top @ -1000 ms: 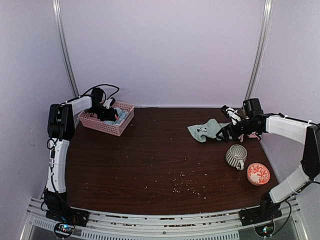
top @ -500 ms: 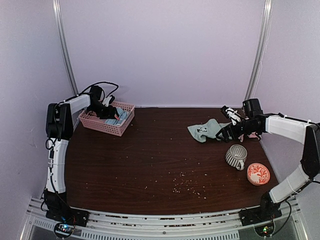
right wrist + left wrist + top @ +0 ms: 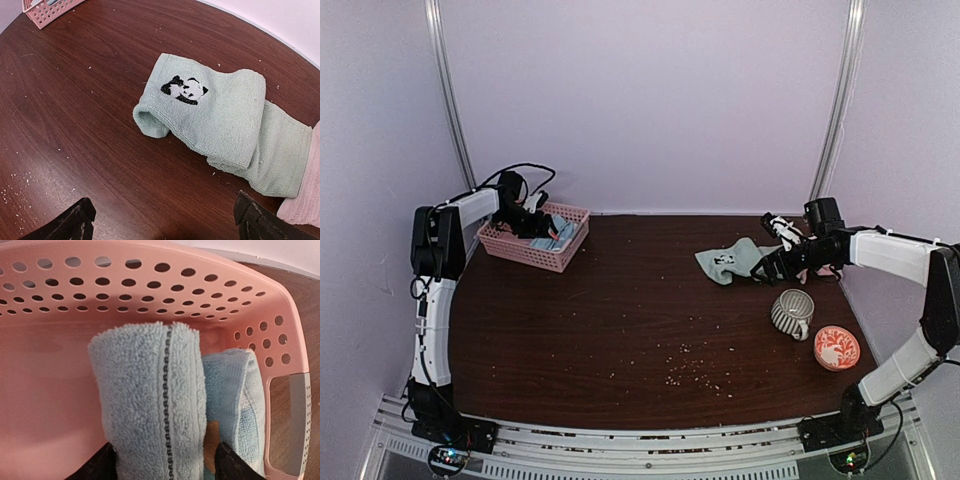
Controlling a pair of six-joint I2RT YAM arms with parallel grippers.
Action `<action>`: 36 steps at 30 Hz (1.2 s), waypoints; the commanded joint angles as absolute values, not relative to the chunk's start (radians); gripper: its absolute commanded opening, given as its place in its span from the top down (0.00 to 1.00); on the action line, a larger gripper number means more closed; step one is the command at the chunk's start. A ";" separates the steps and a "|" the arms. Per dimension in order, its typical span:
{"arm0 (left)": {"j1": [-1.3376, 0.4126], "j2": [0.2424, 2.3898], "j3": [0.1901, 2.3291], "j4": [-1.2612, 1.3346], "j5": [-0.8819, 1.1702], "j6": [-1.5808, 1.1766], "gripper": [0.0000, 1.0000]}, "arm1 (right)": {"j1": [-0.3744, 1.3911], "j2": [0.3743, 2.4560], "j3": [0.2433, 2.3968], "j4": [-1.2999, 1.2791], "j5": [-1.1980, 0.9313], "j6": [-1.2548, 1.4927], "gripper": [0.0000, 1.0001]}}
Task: Roll the towels
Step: Move the bin to the corner of the board.
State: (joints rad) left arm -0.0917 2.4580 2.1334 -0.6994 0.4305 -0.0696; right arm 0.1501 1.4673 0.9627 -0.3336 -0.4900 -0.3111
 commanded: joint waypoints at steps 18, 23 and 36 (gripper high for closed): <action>-0.060 2.370 2.037 -0.561 0.455 -0.086 0.28 | 0.144 1.473 0.988 -0.350 -0.507 -0.328 0.00; -0.060 2.322 2.023 -0.533 0.483 -0.104 0.19 | 0.144 1.476 0.991 -0.355 -0.508 -0.329 0.00; -0.033 2.270 2.034 -0.564 0.244 -0.177 0.26 | 0.144 1.470 0.987 -0.356 -0.507 -0.333 0.00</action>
State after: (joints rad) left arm -0.0669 2.2807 2.0232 -0.5655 0.3954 -0.1150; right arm 0.1501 1.4700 0.9642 -0.3485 -0.4965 -0.3187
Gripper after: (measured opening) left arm 0.785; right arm 1.000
